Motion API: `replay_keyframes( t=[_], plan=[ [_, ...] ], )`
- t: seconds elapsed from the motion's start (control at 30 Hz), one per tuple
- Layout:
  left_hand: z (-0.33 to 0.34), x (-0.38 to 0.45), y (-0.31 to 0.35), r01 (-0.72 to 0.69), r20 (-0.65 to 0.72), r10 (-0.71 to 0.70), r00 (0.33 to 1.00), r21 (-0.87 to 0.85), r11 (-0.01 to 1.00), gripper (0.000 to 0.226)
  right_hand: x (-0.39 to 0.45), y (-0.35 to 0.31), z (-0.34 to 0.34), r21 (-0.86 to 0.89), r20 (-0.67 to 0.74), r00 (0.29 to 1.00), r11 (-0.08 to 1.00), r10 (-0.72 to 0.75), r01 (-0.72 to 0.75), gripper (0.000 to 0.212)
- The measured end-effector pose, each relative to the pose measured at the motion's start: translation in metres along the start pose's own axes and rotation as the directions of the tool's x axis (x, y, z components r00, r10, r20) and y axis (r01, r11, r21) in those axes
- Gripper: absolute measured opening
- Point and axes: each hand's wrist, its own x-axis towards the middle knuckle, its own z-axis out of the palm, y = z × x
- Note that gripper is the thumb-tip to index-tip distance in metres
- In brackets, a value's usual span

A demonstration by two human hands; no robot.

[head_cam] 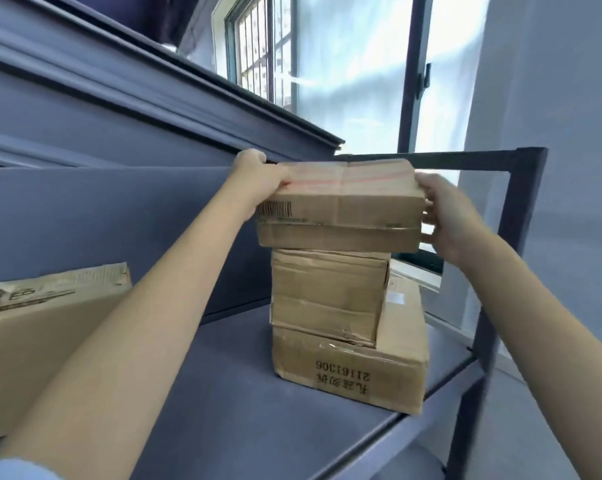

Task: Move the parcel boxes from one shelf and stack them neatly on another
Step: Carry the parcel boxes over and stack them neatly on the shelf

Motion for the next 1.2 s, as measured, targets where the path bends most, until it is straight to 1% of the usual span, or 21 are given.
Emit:
replay_keyframes(
  t=[0.07, 0.13, 0.17, 0.27, 0.33, 0.4, 0.47, 0.5, 0.6, 0.7, 0.73, 0.77, 0.8, 0.87, 0.9, 0.93, 0.97, 1.0, 1.03, 1.1, 1.2],
  plan=[
    [0.012, 0.005, -0.014, 0.026, 0.072, -0.018, 0.997, -0.101, 0.995, 0.015, -0.006, 0.011, -0.003, 0.012, 0.053, 0.997, 0.998, 0.064, -0.065, 0.041],
    [0.014, 0.008, -0.022, 0.061, 0.130, -0.027, 0.991, -0.266, 0.962, 0.016, -0.012, 0.015, -0.005, 0.054, 0.094, 0.992, 0.995, 0.082, -0.088, 0.038],
    [0.014, 0.008, -0.024, 0.067, 0.152, -0.017, 0.988, -0.334, 0.940, 0.022, -0.013, 0.016, -0.005, 0.090, 0.091, 0.993, 0.992, 0.079, -0.087, 0.035],
    [0.016, 0.005, -0.032, 0.082, 0.199, 0.023, 0.980, -0.504, 0.860, 0.053, -0.017, 0.016, -0.005, 0.185, 0.044, 0.997, 0.980, 0.068, -0.075, 0.038],
    [0.017, 0.000, -0.042, 0.056, 0.139, 0.030, 0.990, -0.574, 0.817, 0.073, -0.021, 0.020, -0.004, 0.227, -0.042, 0.996, 0.972, 0.076, -0.065, 0.048],
    [0.018, -0.008, -0.057, 0.028, 0.068, 0.010, 0.998, -0.536, 0.844, 0.075, -0.027, 0.028, -0.008, 0.221, -0.172, 0.983, 0.975, 0.064, -0.025, 0.056],
    [0.020, -0.017, -0.079, 0.060, 0.049, -0.041, 0.998, -0.515, 0.855, 0.070, -0.034, 0.041, -0.017, 0.191, -0.260, 0.965, 0.981, 0.015, 0.036, 0.051],
    [0.022, -0.021, -0.090, 0.086, 0.059, -0.065, 0.996, -0.517, 0.852, 0.068, -0.038, 0.049, -0.021, 0.173, -0.278, 0.961, 0.984, 0.001, 0.049, 0.048],
    [0.034, -0.040, -0.124, 0.213, 0.146, -0.163, 0.976, -0.449, 0.868, 0.066, -0.047, 0.086, -0.029, 0.055, -0.279, 0.960, 0.998, -0.018, 0.035, 0.045],
    [0.055, -0.068, -0.151, 0.401, 0.279, -0.306, 0.910, -0.415, 0.817, 0.068, -0.063, 0.126, -0.023, -0.056, -0.281, 0.959, 0.997, 0.039, -0.057, 0.046],
    [0.062, -0.076, -0.157, 0.439, 0.312, -0.327, 0.892, -0.422, 0.793, 0.068, -0.068, 0.137, -0.019, -0.075, -0.267, 0.960, 0.991, 0.086, -0.109, 0.057],
    [0.068, -0.083, -0.161, 0.463, 0.341, -0.337, 0.878, -0.422, 0.779, 0.067, -0.071, 0.148, -0.016, -0.070, -0.240, 0.960, 0.984, 0.141, -0.163, 0.068],
    [0.074, -0.089, -0.162, 0.468, 0.357, -0.332, 0.873, -0.419, 0.779, 0.065, -0.074, 0.157, -0.014, -0.027, -0.214, 0.958, 0.979, 0.193, -0.203, 0.071],
    [0.083, -0.098, -0.158, 0.454, 0.384, -0.295, 0.875, -0.437, 0.777, 0.069, -0.075, 0.166, -0.010, 0.103, -0.164, 0.956, 0.968, 0.243, -0.228, 0.054],
    [0.087, -0.100, -0.159, 0.458, 0.385, -0.295, 0.874, -0.457, 0.762, 0.081, -0.075, 0.166, -0.010, 0.154, -0.149, 0.955, 0.960, 0.255, -0.232, 0.045],
    [0.092, -0.100, -0.161, 0.473, 0.387, -0.306, 0.870, -0.478, 0.740, 0.095, -0.076, 0.166, -0.011, 0.193, -0.134, 0.955, 0.952, 0.264, -0.236, 0.039],
    [0.095, -0.099, -0.164, 0.477, 0.385, -0.309, 0.870, -0.499, 0.724, 0.104, -0.077, 0.166, -0.013, 0.214, -0.113, 0.958, 0.948, 0.262, -0.234, 0.036],
    [0.097, -0.098, -0.169, 0.478, 0.389, -0.303, 0.870, -0.514, 0.712, 0.103, -0.078, 0.165, -0.015, 0.232, -0.090, 0.963, 0.945, 0.255, -0.229, 0.035],
    [0.097, -0.100, -0.168, 0.477, 0.401, -0.291, 0.868, -0.516, 0.711, 0.096, -0.080, 0.165, -0.016, 0.231, -0.076, 0.966, 0.946, 0.249, -0.225, 0.035],
    [0.094, -0.104, -0.164, 0.471, 0.408, -0.274, 0.871, -0.538, 0.699, 0.091, -0.082, 0.164, -0.018, 0.208, -0.072, 0.968, 0.953, 0.240, -0.221, 0.041],
    [0.087, -0.104, -0.163, 0.458, 0.407, -0.252, 0.878, -0.556, 0.694, 0.105, -0.085, 0.156, -0.012, 0.204, -0.065, 0.967, 0.952, 0.247, -0.229, 0.045]
  ],
)
